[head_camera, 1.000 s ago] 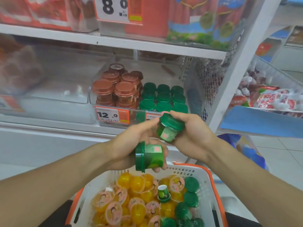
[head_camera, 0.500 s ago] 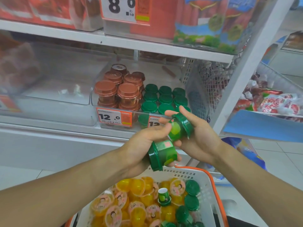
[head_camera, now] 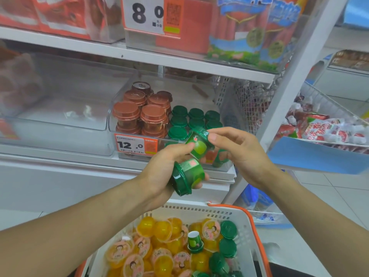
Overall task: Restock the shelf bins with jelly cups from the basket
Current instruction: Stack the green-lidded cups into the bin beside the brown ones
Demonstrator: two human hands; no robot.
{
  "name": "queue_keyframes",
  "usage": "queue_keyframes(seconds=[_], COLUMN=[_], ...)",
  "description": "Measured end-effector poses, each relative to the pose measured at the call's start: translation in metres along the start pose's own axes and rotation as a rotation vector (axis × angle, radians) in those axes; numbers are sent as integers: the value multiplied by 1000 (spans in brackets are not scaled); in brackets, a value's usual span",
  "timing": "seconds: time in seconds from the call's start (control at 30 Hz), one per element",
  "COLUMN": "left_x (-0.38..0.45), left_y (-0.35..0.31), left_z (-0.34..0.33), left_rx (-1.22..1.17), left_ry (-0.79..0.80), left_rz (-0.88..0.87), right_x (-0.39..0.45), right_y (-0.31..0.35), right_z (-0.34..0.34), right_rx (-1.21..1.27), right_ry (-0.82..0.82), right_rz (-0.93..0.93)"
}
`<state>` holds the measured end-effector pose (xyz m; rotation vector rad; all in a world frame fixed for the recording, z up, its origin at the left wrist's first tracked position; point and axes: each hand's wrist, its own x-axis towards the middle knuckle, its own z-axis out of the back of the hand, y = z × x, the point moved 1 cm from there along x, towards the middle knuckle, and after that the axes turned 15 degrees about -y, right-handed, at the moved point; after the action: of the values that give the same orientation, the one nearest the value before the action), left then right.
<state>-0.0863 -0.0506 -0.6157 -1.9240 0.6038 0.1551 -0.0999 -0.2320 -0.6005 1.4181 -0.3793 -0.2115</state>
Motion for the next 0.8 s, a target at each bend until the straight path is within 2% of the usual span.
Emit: queue_keyframes(seconds=[0.13, 0.23, 0.33, 0.47, 0.8], left_x=[1, 1, -1, 1, 12], left_y=[-5, -4, -6, -7, -9], left_z=[2, 8, 13, 21, 20], left_rx=[-107, -41, 53, 64, 7], left_ry=[-152, -223, -247, -237, -316], left_rz=[97, 168, 222, 276, 312], right_x=[15, 34, 52, 63, 126], right_y=[12, 5, -10, -14, -8], right_z=[-5, -15, -25, -37, -66], right_rx=[-44, -197, -379, -610, -677], right_ry=[-121, -182, -163, -97, -191], right_rz=[135, 181, 185, 279, 268])
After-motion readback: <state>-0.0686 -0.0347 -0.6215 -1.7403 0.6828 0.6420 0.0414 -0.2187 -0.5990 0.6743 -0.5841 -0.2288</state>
